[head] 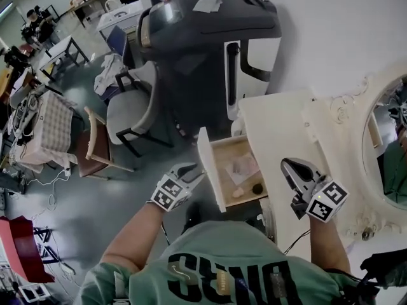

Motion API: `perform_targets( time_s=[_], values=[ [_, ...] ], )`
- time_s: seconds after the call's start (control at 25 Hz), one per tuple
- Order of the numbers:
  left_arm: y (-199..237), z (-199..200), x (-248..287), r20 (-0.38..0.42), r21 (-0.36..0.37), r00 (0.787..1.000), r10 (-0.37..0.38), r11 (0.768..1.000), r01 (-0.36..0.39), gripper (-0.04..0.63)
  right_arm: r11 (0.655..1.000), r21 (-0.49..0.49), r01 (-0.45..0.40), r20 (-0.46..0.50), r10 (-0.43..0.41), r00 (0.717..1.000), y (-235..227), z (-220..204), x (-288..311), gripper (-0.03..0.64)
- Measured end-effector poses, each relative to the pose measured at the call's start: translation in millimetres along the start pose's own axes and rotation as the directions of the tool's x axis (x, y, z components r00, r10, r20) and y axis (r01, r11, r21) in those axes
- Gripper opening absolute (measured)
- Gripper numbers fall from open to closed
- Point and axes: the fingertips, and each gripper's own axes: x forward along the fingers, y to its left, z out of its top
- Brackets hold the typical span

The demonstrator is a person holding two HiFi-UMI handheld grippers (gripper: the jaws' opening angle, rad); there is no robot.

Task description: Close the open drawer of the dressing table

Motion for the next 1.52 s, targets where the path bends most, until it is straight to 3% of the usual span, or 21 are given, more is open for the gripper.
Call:
perform_targets(
  time_s=[0.12,0.28,0.44,0.6,0.72,0.88,1.0,1.52],
  values=[
    [4,-33,37,-0.107,0.074,0.993,-0.04,0.996,0.048,0.156,0.999,0.029,0.017,0.003,-0.017,1.0,-11,-11,6,0.011],
    [15,-81,73,-0.247,0.164,0.967,-0.057,0.981,0.1,0.167,0.999,0.034,0.025,0.01,-0.026,1.0,-24,-17,14,0.011],
    [21,-130,100,-0.375,0.202,0.924,-0.066,0.968,0.152,0.183,0.999,0.033,0.037,0.02,-0.038,0.999,-37,-17,19,0.011],
    [19,-166,117,-0.45,0.203,0.89,-0.073,0.962,0.181,0.199,0.998,0.035,0.044,0.01,-0.044,0.999,-45,-24,22,0.011],
    [19,-176,128,-0.459,0.21,0.885,-0.083,0.957,0.198,0.199,0.998,0.047,0.052,0.007,-0.052,0.999,-52,-31,26,0.011],
    [24,-176,136,-0.443,0.237,0.893,-0.079,0.95,0.202,0.196,0.997,0.056,0.057,-0.009,-0.057,0.998,-57,-40,29,0.011],
    [21,-176,137,-0.431,0.244,0.897,-0.099,0.944,0.222,0.137,0.996,0.065,0.062,-0.013,-0.062,0.998,-59,-44,30,0.011],
    [16,-169,147,-0.418,0.26,0.898,-0.133,0.93,0.259,0.132,0.993,0.082,0.082,-0.01,-0.081,0.997,-64,-51,27,0.011]
  ],
)
